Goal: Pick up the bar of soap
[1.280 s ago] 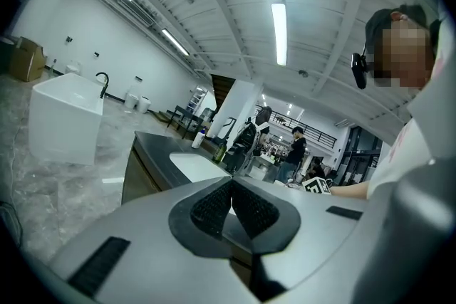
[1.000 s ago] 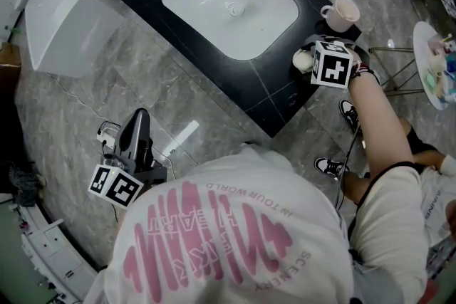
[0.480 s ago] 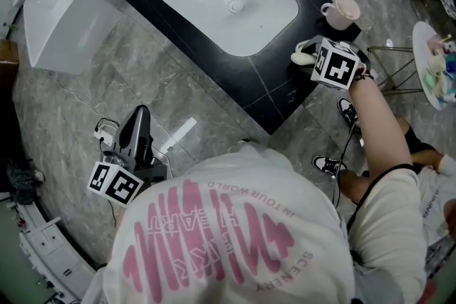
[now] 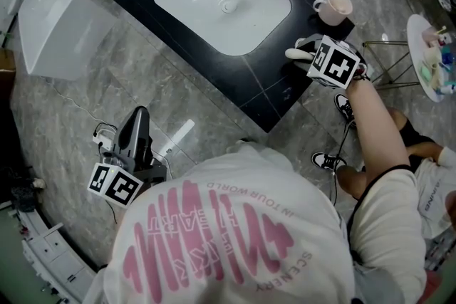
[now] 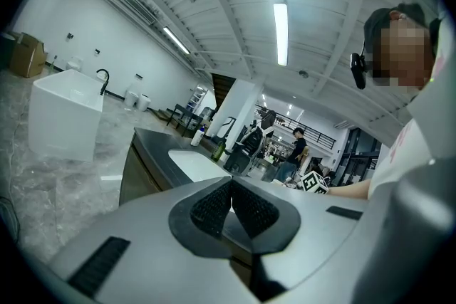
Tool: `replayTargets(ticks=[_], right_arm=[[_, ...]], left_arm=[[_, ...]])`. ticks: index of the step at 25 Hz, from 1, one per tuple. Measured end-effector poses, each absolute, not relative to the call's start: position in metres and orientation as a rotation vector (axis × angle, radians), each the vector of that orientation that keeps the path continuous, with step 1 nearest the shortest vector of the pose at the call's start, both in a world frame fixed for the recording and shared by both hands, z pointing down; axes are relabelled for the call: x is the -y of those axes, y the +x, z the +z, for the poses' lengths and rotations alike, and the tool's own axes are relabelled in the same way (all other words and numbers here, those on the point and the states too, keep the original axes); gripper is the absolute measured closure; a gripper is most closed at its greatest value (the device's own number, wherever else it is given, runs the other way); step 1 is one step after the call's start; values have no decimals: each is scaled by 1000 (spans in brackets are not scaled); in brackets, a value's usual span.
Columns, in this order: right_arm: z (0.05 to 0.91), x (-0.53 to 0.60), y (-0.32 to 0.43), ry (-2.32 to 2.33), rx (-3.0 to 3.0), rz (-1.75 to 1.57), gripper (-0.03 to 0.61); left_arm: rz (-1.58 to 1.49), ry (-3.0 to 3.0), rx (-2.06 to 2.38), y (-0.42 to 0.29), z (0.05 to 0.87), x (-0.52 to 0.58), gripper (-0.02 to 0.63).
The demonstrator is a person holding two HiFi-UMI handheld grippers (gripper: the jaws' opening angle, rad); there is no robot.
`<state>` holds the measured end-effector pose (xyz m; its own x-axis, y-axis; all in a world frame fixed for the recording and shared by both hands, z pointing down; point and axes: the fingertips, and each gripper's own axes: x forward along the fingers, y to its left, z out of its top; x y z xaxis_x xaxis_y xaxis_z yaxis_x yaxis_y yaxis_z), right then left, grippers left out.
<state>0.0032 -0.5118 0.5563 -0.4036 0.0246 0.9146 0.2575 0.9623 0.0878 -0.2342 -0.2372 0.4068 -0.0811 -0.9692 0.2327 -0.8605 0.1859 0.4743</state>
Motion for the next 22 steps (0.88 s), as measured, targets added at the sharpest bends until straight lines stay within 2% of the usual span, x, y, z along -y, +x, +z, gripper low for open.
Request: replayTargets(ticks=[14,22], right_arm=[[512,507,0,-94,2128,-244,462],[446,479,-5,98,2447,-49,462]], left_arm=[[-316,1765,1958,-226,402,237,604],[-351,1823,1894,-216,399,236,604]])
